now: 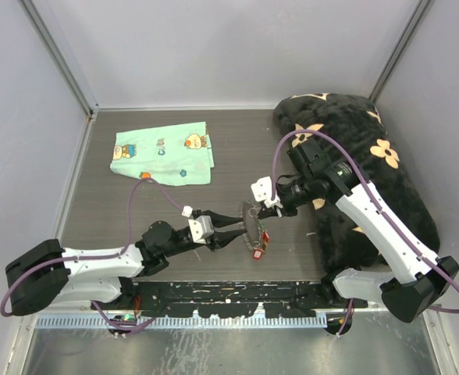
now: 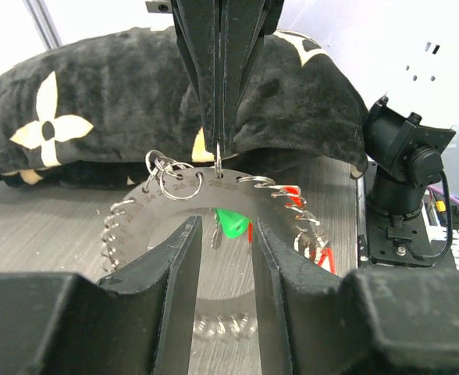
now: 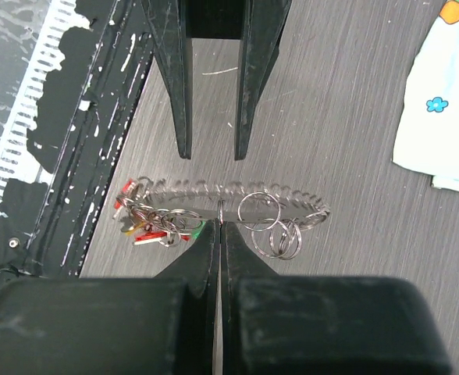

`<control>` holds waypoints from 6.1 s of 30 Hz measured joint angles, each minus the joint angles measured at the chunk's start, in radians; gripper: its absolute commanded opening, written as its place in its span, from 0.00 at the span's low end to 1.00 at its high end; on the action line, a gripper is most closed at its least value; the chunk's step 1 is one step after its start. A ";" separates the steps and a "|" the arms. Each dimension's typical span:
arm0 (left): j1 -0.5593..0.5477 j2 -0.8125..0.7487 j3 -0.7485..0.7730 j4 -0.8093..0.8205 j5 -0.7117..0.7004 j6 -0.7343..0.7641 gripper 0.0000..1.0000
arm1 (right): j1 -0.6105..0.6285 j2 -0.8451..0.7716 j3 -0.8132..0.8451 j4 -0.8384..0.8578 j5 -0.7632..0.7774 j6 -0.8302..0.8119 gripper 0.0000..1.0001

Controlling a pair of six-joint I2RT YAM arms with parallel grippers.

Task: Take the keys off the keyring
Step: Remove the key from the keyring.

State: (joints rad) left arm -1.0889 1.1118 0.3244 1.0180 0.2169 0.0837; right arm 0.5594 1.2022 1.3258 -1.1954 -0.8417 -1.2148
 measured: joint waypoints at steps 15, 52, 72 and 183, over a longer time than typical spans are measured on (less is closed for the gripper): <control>-0.011 0.127 0.046 0.138 -0.035 -0.028 0.27 | 0.005 0.007 0.000 -0.003 0.027 0.014 0.01; -0.011 0.248 0.082 0.243 -0.027 -0.049 0.00 | 0.008 0.018 0.000 -0.009 0.019 0.016 0.29; -0.011 0.055 0.006 0.198 -0.033 -0.005 0.00 | -0.229 -0.087 -0.348 0.290 -0.312 0.342 0.47; -0.011 -0.049 0.019 -0.067 0.039 0.064 0.00 | -0.201 -0.124 -0.582 0.901 -0.591 0.897 0.14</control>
State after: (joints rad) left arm -1.1004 1.0630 0.3439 0.9512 0.2562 0.1474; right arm 0.3580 1.0779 0.7441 -0.2939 -1.4326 -0.3180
